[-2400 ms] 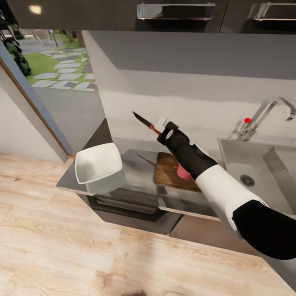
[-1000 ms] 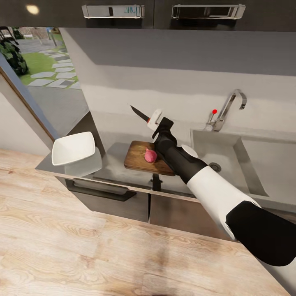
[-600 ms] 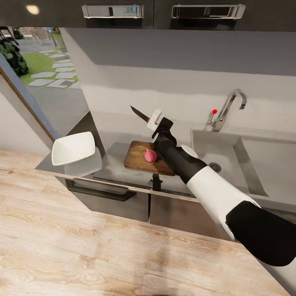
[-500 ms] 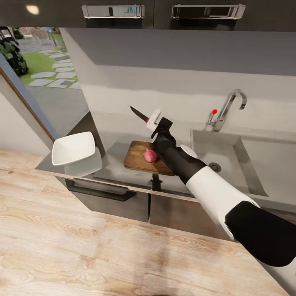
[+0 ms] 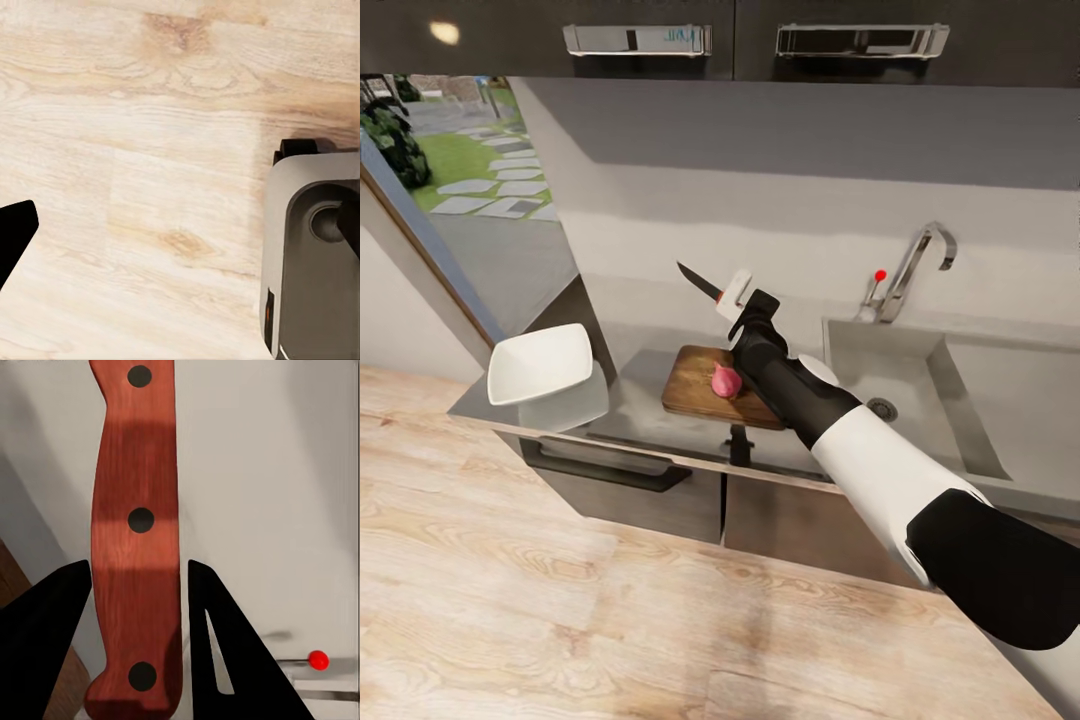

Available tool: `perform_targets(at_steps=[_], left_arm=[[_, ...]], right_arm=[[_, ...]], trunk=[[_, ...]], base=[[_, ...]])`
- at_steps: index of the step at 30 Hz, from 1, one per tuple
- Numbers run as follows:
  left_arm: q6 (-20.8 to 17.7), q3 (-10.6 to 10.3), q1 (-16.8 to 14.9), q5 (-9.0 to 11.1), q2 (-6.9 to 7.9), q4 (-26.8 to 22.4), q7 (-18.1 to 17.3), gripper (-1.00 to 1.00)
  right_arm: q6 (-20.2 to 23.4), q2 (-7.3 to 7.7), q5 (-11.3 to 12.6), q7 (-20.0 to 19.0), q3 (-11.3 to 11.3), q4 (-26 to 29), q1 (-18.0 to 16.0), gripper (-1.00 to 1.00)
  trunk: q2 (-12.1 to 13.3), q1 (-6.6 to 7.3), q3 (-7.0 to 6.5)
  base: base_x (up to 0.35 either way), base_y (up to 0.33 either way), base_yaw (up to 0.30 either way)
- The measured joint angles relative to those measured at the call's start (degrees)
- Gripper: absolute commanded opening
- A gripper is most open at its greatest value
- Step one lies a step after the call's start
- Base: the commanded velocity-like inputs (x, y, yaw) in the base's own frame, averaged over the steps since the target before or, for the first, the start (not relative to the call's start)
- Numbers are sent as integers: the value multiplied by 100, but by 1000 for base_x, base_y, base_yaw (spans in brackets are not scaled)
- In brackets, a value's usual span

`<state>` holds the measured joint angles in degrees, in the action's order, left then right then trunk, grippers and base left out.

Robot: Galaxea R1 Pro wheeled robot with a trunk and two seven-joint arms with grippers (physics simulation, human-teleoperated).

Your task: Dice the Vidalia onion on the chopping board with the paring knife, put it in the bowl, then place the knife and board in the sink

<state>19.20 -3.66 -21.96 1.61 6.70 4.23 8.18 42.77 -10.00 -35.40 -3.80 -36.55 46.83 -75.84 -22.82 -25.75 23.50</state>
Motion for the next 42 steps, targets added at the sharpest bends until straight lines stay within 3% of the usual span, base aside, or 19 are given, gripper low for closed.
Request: perform_targets(at_steps=[15,42], left_arm=[[0,0,-1,0,-1,1,0,100],[9,0,-1,0,-1,1,0,100]], right_arm=[[-5,0,-6,0,2,-159,49,-100],[-47,0,-26,48,-5,-439,77,-100]], trunk=[[1,0,-120],[1,0,-287]], base=[[0,0,-47],[0,0,-210]])
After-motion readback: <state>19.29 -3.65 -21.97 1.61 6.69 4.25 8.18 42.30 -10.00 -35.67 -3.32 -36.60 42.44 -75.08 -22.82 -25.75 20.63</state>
